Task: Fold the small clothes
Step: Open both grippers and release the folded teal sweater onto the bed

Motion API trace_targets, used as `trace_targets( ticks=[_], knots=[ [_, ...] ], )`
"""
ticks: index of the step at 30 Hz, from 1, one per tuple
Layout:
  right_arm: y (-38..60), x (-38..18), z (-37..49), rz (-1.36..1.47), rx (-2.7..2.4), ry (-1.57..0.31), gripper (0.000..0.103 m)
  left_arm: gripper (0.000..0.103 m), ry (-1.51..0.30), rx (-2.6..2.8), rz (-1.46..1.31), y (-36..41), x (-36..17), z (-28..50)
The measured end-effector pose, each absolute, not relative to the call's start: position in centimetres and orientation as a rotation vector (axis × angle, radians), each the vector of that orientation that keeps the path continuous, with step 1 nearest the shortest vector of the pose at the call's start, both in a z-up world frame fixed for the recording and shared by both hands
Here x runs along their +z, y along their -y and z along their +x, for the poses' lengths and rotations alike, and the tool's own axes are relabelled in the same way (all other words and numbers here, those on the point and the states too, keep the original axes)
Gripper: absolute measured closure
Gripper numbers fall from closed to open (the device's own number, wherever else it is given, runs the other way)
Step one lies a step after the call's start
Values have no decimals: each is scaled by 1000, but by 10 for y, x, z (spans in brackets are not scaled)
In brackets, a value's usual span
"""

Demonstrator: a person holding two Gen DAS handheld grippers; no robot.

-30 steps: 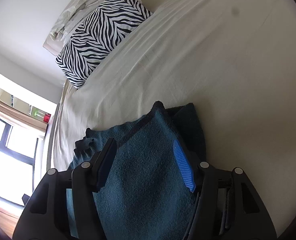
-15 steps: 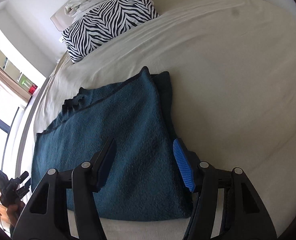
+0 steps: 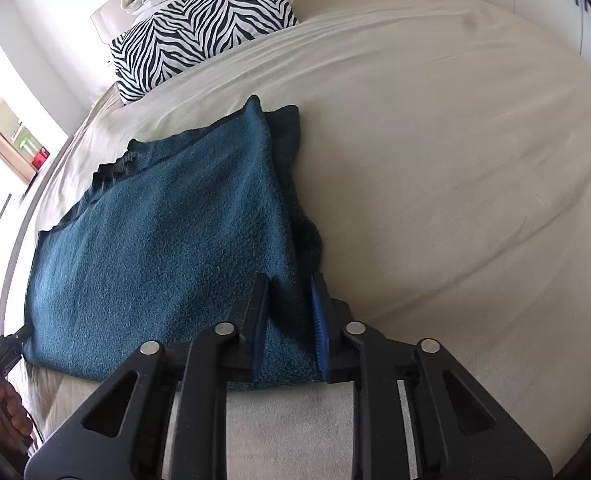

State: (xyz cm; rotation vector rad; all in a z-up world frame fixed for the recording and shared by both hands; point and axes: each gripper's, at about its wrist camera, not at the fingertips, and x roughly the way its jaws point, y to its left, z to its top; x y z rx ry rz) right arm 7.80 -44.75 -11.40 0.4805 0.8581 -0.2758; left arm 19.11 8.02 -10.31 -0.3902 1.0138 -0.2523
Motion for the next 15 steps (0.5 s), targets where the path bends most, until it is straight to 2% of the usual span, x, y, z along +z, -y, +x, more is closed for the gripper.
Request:
trace_targets(
  ticks=[2,4,15],
  knots=[
    [452,-114,73,504,-281,-850,95,82,-1017,-247,-376,-80,-104,191],
    [454,-113,70,513,-284,-842,97,82,-1021,-239,-352,-77,-104,190],
    [464,-127,60,618,-277,-850,98,83,-1016,-229,-297,-70,-105,187]
  ],
)
